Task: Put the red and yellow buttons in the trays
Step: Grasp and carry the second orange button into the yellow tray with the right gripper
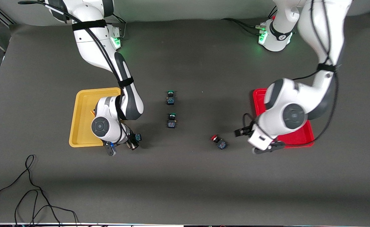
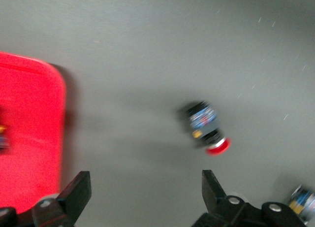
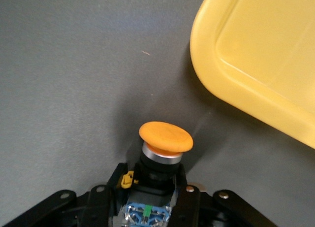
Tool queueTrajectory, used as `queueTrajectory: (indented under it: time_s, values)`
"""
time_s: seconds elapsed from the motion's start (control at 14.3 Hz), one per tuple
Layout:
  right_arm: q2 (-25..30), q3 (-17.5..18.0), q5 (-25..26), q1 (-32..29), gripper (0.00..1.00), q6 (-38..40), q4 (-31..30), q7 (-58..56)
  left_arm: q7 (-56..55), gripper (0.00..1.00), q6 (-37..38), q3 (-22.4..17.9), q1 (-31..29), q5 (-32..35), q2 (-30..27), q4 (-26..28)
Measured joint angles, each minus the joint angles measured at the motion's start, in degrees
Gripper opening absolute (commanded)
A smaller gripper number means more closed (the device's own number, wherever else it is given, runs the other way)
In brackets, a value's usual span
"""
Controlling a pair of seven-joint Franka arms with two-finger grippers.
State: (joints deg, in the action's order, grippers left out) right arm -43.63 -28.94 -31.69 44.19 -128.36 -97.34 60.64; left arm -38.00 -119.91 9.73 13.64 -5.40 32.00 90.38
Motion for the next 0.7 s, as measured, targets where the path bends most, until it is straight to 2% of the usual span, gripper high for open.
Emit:
queueTrajectory:
  time_s: [0.14, 0.42, 0.63, 0.7]
  values:
    - [2.1, -2.3, 0.0, 0.0, 0.00, 4.9, 0.9, -1.9, -7.8, 1.00, -4.2, 0.0, 2.1, 0.1, 5.0, -3.3]
    - [9.4, -11.0, 0.0, -0.7, 0.00, 16.4, 0.3, -13.6, -18.1, 1.00, -12.0, -0.1, 5.0, 1.1, 11.7, -6.0]
    - [11.8, -14.7, 0.0, -1.3, 0.00, 16.1, -4.9, -23.5, -24.4, 1.00, -15.4, -0.2, 6.9, 5.5, 14.7, -6.3]
    - [11.8, -14.8, 0.0, -1.5, 0.00, 13.6, -7.5, -25.7, -25.5, 0.93, -15.9, -0.2, 7.4, 6.7, 15.6, -6.4]
